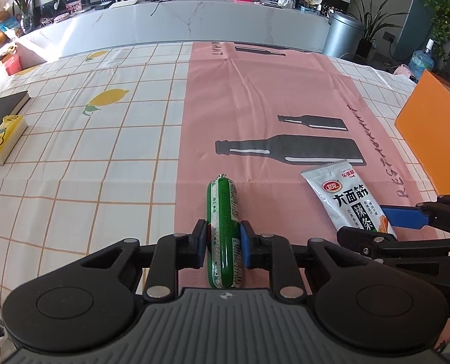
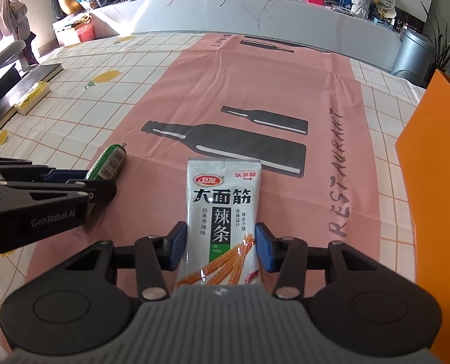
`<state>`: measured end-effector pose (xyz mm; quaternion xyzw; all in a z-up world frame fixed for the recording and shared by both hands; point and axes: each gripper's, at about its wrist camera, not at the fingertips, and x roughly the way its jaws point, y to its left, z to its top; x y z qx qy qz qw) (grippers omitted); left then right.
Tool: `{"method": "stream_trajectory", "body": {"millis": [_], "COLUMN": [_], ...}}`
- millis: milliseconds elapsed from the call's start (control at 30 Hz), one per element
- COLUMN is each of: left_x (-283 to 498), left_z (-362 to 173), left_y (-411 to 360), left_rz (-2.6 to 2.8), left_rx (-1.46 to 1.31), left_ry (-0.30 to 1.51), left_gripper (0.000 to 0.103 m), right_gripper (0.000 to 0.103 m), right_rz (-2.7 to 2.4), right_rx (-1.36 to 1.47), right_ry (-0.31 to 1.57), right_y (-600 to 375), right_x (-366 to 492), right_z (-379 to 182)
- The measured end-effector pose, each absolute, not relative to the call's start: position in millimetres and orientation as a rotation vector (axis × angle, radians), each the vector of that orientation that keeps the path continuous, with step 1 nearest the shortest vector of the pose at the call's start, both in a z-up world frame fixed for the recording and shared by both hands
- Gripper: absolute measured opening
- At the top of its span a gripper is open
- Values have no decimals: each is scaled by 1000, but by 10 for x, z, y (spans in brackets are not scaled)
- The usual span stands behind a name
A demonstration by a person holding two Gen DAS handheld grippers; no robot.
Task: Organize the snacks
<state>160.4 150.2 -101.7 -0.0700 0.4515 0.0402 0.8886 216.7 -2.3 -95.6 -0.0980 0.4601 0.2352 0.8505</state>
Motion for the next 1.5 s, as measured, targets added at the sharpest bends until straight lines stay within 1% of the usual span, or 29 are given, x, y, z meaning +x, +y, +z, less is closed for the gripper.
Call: {"method": "stream_trajectory", "body": {"millis": [367,733,1133,1500], "left_x": [1386,1223,1166,1325], "left_z": [-821,-420,47,409], "left_y": [1370,1021,427,-280], "left_rz": [61,2,-84,-217], "left_rx": [-190,-185,-132,-67], "left_ry": [915,850,781,714], "left_gripper": [24,24,24,24], "right_gripper": [45,45,45,45], "right_rz": [479,462,403,319], "right_rx": [-169,-160,-137,-127], "right_ry": [928,817,739,665], "right_y": [-277,-640,-1288,-2016], "right_x": [1946,1696,1561,1556], "right_z": [-679,-193,273,642]}}
